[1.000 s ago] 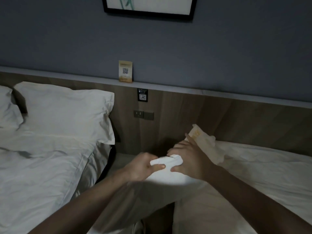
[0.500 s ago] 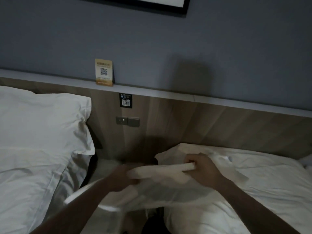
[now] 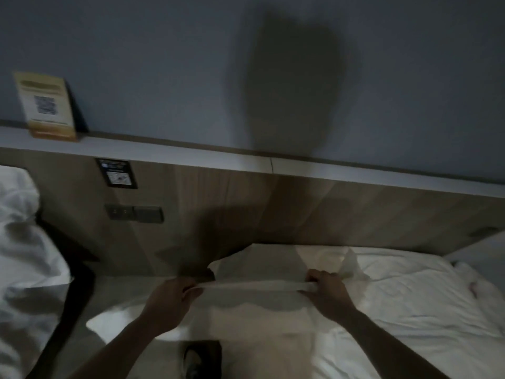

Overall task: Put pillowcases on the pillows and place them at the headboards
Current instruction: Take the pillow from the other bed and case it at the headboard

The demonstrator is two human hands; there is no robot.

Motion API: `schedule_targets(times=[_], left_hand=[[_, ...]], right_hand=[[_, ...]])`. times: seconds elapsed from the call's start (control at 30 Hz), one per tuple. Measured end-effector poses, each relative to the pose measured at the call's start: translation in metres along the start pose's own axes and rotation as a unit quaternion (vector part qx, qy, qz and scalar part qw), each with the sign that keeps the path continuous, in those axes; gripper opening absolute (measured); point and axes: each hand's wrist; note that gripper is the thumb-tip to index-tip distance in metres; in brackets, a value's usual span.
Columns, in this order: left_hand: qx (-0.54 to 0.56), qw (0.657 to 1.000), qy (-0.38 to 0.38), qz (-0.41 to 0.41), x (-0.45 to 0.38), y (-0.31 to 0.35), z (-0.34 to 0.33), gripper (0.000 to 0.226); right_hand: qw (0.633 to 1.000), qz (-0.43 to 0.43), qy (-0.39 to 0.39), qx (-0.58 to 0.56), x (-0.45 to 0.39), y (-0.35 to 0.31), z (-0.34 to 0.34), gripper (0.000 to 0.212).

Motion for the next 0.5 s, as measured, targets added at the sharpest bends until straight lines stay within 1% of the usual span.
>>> schedule_targets(times=[0.07,0.13,0.2,0.27,0.37,0.43,0.5], left_hand=[[0.012,1.000,0.025,0.004,-0.020,-0.001,-0.006,0.023],[0.018,0.998,0.053,0.000,-0.043,-0.006,-0.007,0.027],[0.021,0.997,0.079,-0.005,-0.062,-0.018,-0.012,0.039],[0.037,0.992,0.121,-0.014,-0.077,-0.032,-0.022,0.049],[0.065,0.984,0.167,-0.024,-0.095,-0.048,-0.042,0.047],[0.049,0.974,0.219,-0.040,-0.107,-0.054,-0.061,0.054],[0.029,0.958,0.282,-0.040,-0.118,-0.061,-0.079,0.054]], right_hand=[[0.999,-0.008,0.031,-0.001,-0.022,0.009,-0.016,0.034],[0.997,0.007,0.077,0.000,-0.045,0.013,-0.030,0.034],[0.991,0.034,0.128,-0.011,-0.069,0.020,-0.043,0.032],[0.984,0.063,0.163,-0.022,-0.092,0.028,-0.054,0.029],[0.971,0.113,0.208,-0.036,-0.121,0.036,-0.069,0.024],[0.962,0.116,0.240,-0.055,-0.136,0.042,-0.081,0.025],[0.954,0.128,0.257,-0.084,-0.149,0.051,-0.094,0.025]])
Point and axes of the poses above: each hand's wrist, its own x-axis away from the middle knuckle, its own z-axis out of the back of the hand, y = z × x, and after that the axes turned 3 degrees about x, right-handed
